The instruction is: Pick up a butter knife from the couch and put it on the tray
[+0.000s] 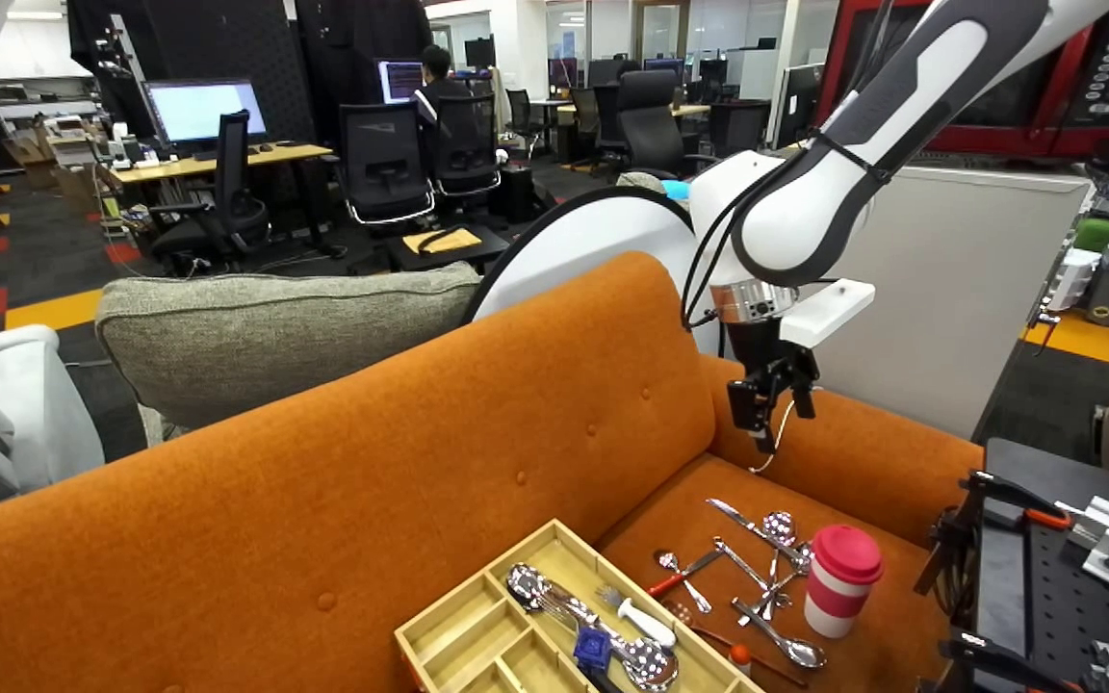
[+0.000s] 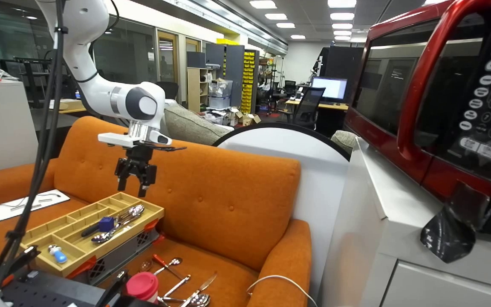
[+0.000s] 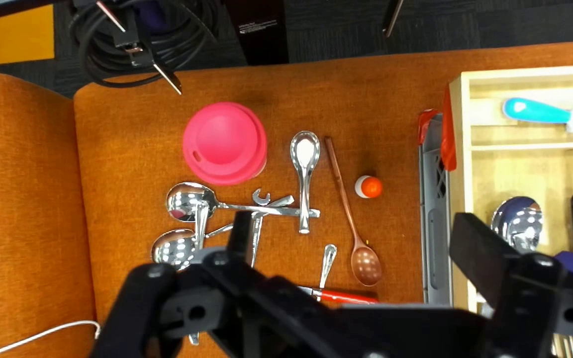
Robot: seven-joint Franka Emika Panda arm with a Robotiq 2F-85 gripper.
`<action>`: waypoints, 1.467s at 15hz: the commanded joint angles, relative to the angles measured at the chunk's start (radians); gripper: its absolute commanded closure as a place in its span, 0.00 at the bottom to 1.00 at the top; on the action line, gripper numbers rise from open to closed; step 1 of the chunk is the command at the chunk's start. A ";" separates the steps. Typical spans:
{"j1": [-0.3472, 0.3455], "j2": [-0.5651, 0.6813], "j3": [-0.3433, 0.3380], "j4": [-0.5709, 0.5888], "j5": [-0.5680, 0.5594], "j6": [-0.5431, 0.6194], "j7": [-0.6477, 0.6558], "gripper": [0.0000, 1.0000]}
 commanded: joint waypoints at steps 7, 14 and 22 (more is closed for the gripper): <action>-0.034 0.344 0.017 0.247 0.240 0.093 -0.002 0.00; -0.041 0.556 -0.020 0.461 0.271 0.038 0.062 0.00; -0.039 0.562 -0.018 0.457 0.271 0.064 0.050 0.00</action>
